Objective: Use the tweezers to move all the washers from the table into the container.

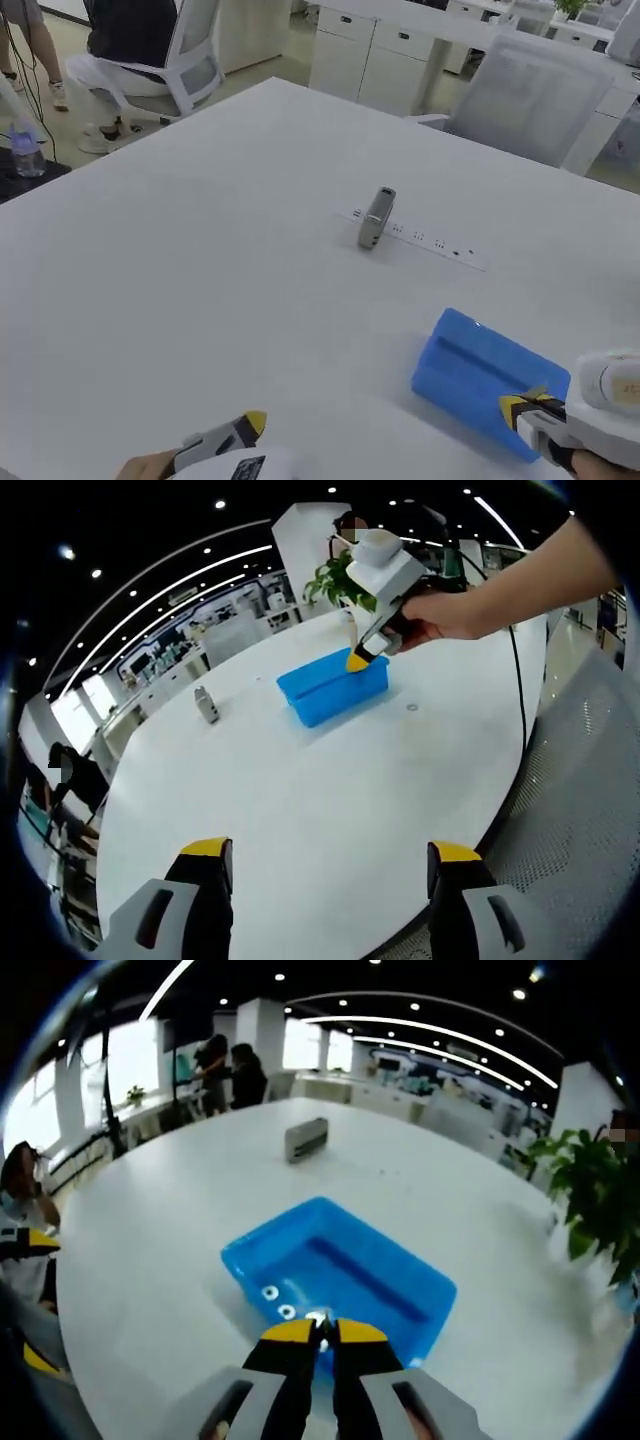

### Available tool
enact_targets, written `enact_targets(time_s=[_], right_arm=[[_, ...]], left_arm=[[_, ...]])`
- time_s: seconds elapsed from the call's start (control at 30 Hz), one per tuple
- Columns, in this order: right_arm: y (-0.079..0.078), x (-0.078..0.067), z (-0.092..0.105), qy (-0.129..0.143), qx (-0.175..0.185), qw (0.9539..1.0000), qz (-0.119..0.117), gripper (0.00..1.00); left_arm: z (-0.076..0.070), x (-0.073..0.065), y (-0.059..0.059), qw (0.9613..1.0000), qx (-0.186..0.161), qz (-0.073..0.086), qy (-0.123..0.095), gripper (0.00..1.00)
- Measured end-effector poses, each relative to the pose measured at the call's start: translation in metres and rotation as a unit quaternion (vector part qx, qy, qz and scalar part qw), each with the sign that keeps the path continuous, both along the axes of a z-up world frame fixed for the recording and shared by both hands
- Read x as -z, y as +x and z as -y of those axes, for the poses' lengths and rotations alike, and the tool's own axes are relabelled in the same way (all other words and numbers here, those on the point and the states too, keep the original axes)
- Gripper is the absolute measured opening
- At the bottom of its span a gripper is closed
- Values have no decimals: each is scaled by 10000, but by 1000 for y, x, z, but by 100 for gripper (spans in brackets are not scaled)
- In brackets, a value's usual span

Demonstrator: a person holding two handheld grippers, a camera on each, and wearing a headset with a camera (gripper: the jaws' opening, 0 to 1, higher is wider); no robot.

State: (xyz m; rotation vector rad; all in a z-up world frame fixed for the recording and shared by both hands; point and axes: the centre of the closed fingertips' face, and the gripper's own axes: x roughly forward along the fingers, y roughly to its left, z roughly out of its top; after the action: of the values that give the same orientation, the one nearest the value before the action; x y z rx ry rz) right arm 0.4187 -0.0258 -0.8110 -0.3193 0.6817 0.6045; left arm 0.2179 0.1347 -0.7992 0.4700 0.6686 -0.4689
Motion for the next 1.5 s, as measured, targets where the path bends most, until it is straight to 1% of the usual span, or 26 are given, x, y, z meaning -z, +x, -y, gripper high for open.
enact_targets(time_s=[0.27, 0.37, 0.43, 0.5, 0.53, 0.57, 0.6, 0.67, 0.7, 0.73, 0.77, 0.8, 0.83, 0.93, 1.03, 1.1, 1.13, 1.23, 1.3, 1.37, 1.43, 1.5], right_arm=[[1, 0, 4, 118, 102, 9999, 22, 2], [0, 1, 8, 281, 256, 9993, -53, 2], [-4, 1, 7, 288, 269, 9992, -50, 2], [-2, 1, 9, 295, 264, 9992, -51, 2], [-2, 1, 10, 339, 362, 9986, -181, 3], [-2, 1, 12, 346, 451, 9981, -243, 3], [0, 0, 11, 338, 421, 9984, -192, 3], [2, -1, 13, 202, 433, 9988, -101, 3], [2, -5, 14, 191, 424, 9989, -25, 4], [-1, -8, 11, 243, 412, 9989, -8, 3], [-1, -13, 9, 326, 430, 9985, 10, 3], [-1, -17, 10, 353, 421, 9985, 34, 3], [-2, -21, 10, 365, 407, 9985, 59, 3], [-4, -35, 10, 394, 319, 9985, 230, 3], [-11, -49, 7, 482, 249, 9981, 307, 3], [-15, -56, 13, 543, 239, 9976, 365, 3], [-20, -60, 13, 600, 239, 9972, 372, 3], [-29, -67, 12, 722, 242, 9964, 370, 3], [-37, -73, 17, 813, 265, 9956, 376, 3], [-44, -71, 17, 826, 248, 9956, 367, 3], [-48, -67, 24, 798, 267, 9958, 364, 3], [-57, -64, 28, 809, 297, 9959, 273, 3]], left_arm=[[-1, -1, 0, 10000, -8, 24, 27, 80], [-1, -1, 0, 10000, -7, 39, 33, 80], [-1, -1, 0, 10000, -4, 44, 47, 80], [-1, -1, 0, 10000, 0, 54, 55, 80], [-1, -2, 0, 10000, 5, 62, 55, 80], [-1, -2, 0, 10000, 9, 66, 54, 80], [-1, -2, 1, 10000, 11, 78, 57, 80], [-1, -2, 1, 9999, 0, 82, 72, 80], [-2, -2, 1, 9999, -8, 77, 80, 80], [-2, -2, 1, 9999, -15, 74, 84, 79], [-3, -2, 1, 9999, -26, 78, 89, 79], [-3, -2, 1, 9999, -32, 85, 88, 79], [-3, -2, 1, 9999, -35, 85, 83, 79], [-2, -1, 0, 9999, 1, 71, 105, 79], [-2, 0, 0, 9999, 29, 57, 150, 79], [-2, 0, 0, 9999, 26, 49, 133, 79], [-2, 0, 0, 9999, 20, 48, 124, 79], [-2, 1, 0, 9999, 11, 29, 129, 79], [-2, 1, 0, 9999, 19, 25, 136, 79], [-2, 2, -1, 9999, 35, 9, 143, 79], [-1, 2, -1, 9999, 51, 4, 149, 79], [-1, 2, -1, 9999, 62, 5, 150, 79]])
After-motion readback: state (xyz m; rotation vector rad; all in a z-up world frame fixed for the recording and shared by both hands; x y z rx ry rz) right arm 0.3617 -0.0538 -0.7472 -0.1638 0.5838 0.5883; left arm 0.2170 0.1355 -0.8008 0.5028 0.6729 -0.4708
